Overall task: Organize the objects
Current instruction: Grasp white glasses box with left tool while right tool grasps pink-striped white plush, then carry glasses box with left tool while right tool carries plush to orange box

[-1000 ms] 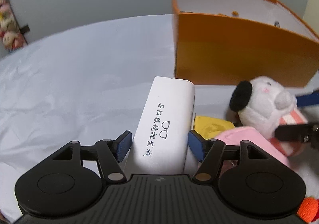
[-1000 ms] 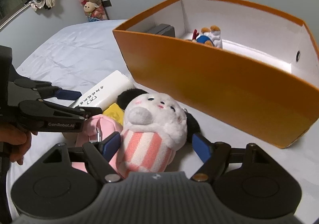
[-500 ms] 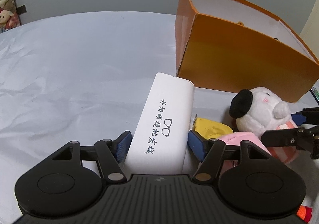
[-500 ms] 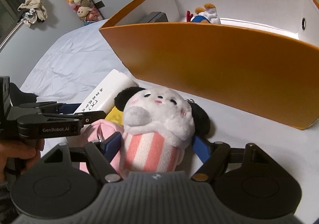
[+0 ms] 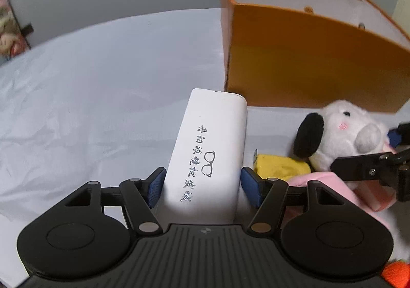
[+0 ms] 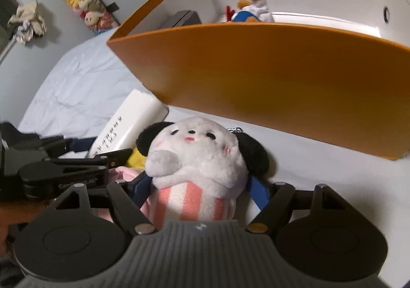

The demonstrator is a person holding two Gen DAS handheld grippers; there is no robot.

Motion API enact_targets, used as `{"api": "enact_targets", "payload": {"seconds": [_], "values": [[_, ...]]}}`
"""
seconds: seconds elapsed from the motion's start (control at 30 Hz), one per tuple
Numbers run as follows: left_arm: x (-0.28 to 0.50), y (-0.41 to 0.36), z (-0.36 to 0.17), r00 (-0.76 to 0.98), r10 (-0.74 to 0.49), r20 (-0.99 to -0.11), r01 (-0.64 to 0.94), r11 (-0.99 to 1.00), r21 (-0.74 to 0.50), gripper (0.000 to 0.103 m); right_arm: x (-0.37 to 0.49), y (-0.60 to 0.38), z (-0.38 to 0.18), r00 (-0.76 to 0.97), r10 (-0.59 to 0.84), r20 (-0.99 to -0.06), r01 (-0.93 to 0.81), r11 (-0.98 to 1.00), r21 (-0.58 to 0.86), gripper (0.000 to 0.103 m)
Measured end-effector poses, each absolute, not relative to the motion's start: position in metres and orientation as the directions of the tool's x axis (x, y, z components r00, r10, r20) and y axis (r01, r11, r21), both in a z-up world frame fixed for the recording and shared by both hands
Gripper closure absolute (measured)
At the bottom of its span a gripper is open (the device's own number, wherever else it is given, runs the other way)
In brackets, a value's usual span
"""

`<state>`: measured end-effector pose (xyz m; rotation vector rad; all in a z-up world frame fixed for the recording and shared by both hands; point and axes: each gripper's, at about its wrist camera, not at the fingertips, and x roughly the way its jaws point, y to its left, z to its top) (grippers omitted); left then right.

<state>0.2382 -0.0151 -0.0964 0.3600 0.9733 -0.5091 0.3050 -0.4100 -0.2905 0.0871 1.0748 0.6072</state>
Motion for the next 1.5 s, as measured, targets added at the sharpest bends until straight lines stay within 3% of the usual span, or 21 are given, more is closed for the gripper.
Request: {"api": "enact_targets", "payload": {"seconds": [0.4,1.5], "values": [[0.236,-0.005,-0.095,0.473,-0.254,-0.844,0.543,0.838,0.052,0.031,0.293,-0.412,-0.284,0.364,0.499,-0.787,-0.513,0.812,0.278,0.031],[0.207,0.003,-0.042,0.564,-0.287,-0.775,0.513,0.857,0.055,0.034,0.286,-0.425,-0.241,0.446,0.514,-0.732,-0.53,0.811,0.247,0.032]]}}
